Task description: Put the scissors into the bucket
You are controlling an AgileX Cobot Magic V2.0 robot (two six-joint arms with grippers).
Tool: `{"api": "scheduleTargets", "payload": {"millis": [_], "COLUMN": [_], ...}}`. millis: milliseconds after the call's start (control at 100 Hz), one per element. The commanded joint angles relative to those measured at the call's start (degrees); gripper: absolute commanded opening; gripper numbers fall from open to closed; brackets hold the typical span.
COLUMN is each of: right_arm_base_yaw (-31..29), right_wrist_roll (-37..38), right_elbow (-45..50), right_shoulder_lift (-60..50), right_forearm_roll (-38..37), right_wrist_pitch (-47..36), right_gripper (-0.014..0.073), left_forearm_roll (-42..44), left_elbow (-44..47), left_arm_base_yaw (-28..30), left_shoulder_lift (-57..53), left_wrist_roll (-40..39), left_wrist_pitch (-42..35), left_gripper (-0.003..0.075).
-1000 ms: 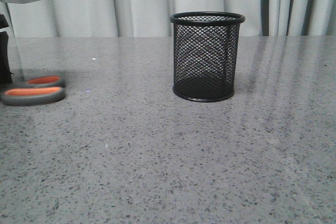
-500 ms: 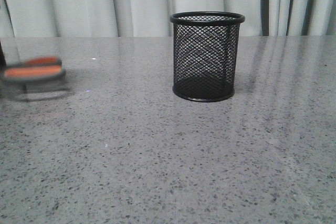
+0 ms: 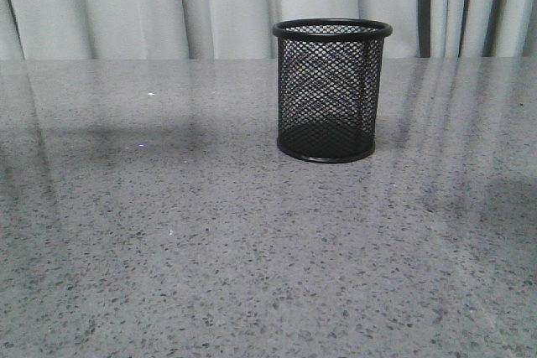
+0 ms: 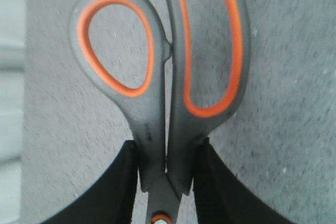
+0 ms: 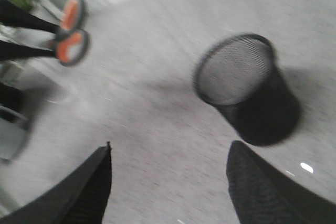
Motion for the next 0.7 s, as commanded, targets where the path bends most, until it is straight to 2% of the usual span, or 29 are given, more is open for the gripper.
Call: {"api": "scheduleTargets", "payload": {"millis": [0, 130, 330, 690], "right_arm_base_yaw": [-0.3, -0.3, -0.3, -0.3], "right_wrist_roll": [-5.6, -8.3, -8.3, -8.7], "right_elbow": [-2.1, -2.5, -6.2, -15.3], "right_shoulder_lift": [0.1, 0.1, 2.6, 10.7], "right_forearm_roll": [10.9, 16.1, 16.5, 16.6], "right_wrist_pitch": [-1.2, -0.3, 2.3, 7.7], "right_gripper": [0.0426, 0.0426, 0.0426, 0.0426], "left_forearm_roll": [0.1, 0.2, 0.3, 0.4], "left_elbow": [-2.9, -4.5, -5.6, -5.7], "left_arm_base_yaw": [-4.4, -11.0, -19.9, -27.1], "left_shoulder_lift": [-2.3, -2.3, -1.9, -0.2], "left_wrist_roll": [-4.6, -7.9, -9.9, -11.5], "left_wrist_pitch": [-4.4, -7.3, -13.8, -19.7], "left_gripper": [-0.0021, -0.0021, -0.0021, -0.0021]}}
